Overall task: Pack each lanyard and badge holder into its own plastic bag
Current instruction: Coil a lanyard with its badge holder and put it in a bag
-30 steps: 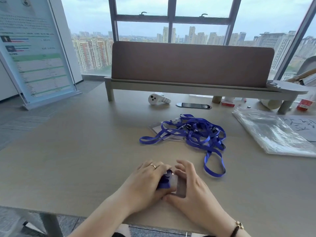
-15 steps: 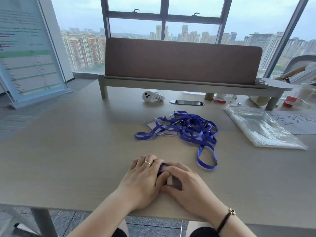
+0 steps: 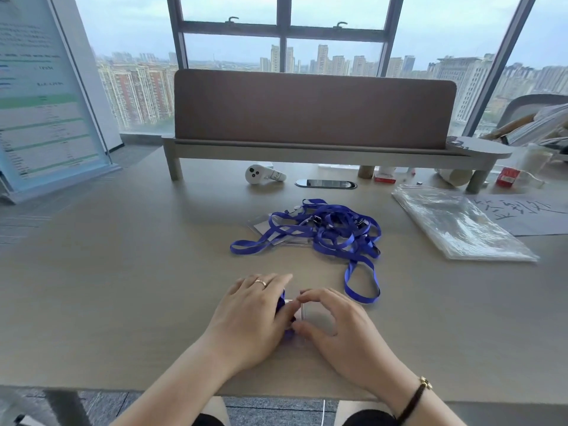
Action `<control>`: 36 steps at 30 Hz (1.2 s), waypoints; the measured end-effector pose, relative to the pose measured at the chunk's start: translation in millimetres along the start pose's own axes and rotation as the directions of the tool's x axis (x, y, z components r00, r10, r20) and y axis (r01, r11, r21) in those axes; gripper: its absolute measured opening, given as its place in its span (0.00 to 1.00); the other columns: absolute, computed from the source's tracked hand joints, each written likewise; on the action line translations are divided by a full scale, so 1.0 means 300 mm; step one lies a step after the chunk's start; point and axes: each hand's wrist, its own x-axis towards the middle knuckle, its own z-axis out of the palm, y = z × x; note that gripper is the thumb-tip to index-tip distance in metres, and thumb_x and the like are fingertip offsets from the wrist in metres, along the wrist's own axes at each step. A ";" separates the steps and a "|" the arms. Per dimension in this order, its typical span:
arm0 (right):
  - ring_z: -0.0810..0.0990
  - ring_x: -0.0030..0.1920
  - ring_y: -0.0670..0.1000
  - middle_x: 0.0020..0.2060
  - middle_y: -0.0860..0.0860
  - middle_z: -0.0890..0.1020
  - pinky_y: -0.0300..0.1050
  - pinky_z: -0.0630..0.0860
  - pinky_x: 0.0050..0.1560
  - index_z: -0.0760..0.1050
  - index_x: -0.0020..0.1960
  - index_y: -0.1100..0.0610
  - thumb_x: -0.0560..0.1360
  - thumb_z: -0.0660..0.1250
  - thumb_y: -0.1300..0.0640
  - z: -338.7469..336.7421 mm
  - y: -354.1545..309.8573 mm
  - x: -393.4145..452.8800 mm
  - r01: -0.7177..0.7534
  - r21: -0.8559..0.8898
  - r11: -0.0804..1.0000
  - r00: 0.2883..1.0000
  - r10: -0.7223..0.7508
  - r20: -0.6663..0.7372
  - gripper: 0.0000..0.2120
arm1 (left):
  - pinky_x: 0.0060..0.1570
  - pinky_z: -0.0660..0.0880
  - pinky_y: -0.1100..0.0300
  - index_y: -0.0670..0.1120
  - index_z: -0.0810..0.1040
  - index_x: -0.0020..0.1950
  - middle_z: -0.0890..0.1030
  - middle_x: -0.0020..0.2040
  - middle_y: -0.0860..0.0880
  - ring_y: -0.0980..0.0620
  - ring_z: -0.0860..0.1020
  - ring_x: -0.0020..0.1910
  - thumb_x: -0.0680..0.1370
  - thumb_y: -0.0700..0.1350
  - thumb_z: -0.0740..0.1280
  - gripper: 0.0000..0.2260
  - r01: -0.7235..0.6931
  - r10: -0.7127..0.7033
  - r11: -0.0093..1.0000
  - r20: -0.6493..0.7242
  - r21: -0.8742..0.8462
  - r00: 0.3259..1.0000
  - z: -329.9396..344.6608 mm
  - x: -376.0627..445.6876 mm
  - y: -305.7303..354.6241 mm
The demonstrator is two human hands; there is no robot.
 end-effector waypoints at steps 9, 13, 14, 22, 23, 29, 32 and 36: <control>0.81 0.50 0.36 0.46 0.34 0.84 0.35 0.75 0.52 0.80 0.47 0.42 0.74 0.72 0.54 -0.291 0.152 -0.002 -0.197 0.141 0.970 0.941 0.228 -0.251 0.07 | 0.69 0.66 0.59 0.54 0.69 0.74 0.75 0.70 0.57 0.56 0.70 0.70 0.83 0.57 0.58 0.21 -0.185 0.176 0.980 -0.122 -0.075 0.977 -0.057 0.220 0.186; 0.80 0.50 0.38 0.46 0.37 0.84 0.36 0.71 0.51 0.81 0.49 0.45 0.75 0.72 0.52 -0.441 0.308 0.024 -0.319 0.039 0.947 0.873 0.309 -0.378 0.04 | 0.63 0.72 0.54 0.54 0.72 0.72 0.78 0.66 0.55 0.53 0.74 0.65 0.82 0.54 0.59 0.18 -0.254 0.245 0.963 -0.101 -0.092 0.964 -0.026 0.385 0.363; 0.80 0.51 0.41 0.49 0.39 0.84 0.37 0.71 0.51 0.80 0.52 0.47 0.75 0.71 0.52 -0.480 0.353 0.038 -0.366 -0.010 0.931 0.856 0.332 -0.397 0.06 | 0.63 0.72 0.54 0.53 0.72 0.72 0.77 0.67 0.55 0.53 0.74 0.66 0.83 0.54 0.59 0.18 -0.268 0.262 0.959 -0.069 -0.093 0.962 -0.007 0.429 0.410; 0.66 0.73 0.51 0.71 0.46 0.72 0.50 0.63 0.71 0.69 0.72 0.50 0.78 0.61 0.42 -0.657 0.642 0.174 -0.576 -0.387 0.720 0.811 0.445 -0.380 0.25 | 0.70 0.66 0.49 0.47 0.68 0.74 0.68 0.74 0.48 0.48 0.63 0.75 0.83 0.52 0.57 0.20 -0.318 0.311 0.948 0.199 0.003 0.929 0.170 0.739 0.678; 0.65 0.73 0.51 0.70 0.44 0.73 0.52 0.63 0.70 0.71 0.70 0.49 0.79 0.60 0.42 -0.659 0.664 0.188 -0.579 -0.420 0.699 0.813 0.457 -0.360 0.22 | 0.71 0.66 0.48 0.47 0.67 0.74 0.68 0.75 0.47 0.47 0.62 0.75 0.83 0.52 0.57 0.20 -0.310 0.299 0.950 0.224 0.019 0.928 0.190 0.769 0.688; 0.75 0.56 0.48 0.42 0.44 0.83 0.48 0.66 0.58 0.71 0.33 0.48 0.76 0.59 0.48 -0.648 0.746 0.198 -0.600 -0.398 0.693 0.779 0.395 -0.486 0.14 | 0.75 0.61 0.48 0.49 0.57 0.79 0.57 0.81 0.51 0.49 0.54 0.80 0.84 0.54 0.55 0.25 -0.290 0.271 0.957 0.286 0.024 0.919 0.317 0.876 0.692; 0.76 0.56 0.48 0.42 0.45 0.83 0.47 0.65 0.59 0.76 0.36 0.48 0.77 0.60 0.48 -0.660 0.761 0.203 -0.598 -0.376 0.708 0.769 0.375 -0.517 0.13 | 0.77 0.56 0.50 0.49 0.53 0.81 0.54 0.82 0.52 0.50 0.51 0.80 0.84 0.56 0.53 0.27 -0.321 0.296 0.946 0.274 0.051 0.915 0.369 0.904 0.707; 0.78 0.55 0.51 0.46 0.47 0.84 0.47 0.66 0.58 0.80 0.47 0.49 0.79 0.62 0.49 -0.662 0.771 0.206 -0.557 -0.308 0.771 0.752 0.311 -0.581 0.09 | 0.76 0.54 0.51 0.51 0.61 0.78 0.61 0.80 0.52 0.48 0.55 0.79 0.84 0.58 0.51 0.24 -0.333 0.321 0.943 0.219 0.020 0.921 0.411 0.915 0.732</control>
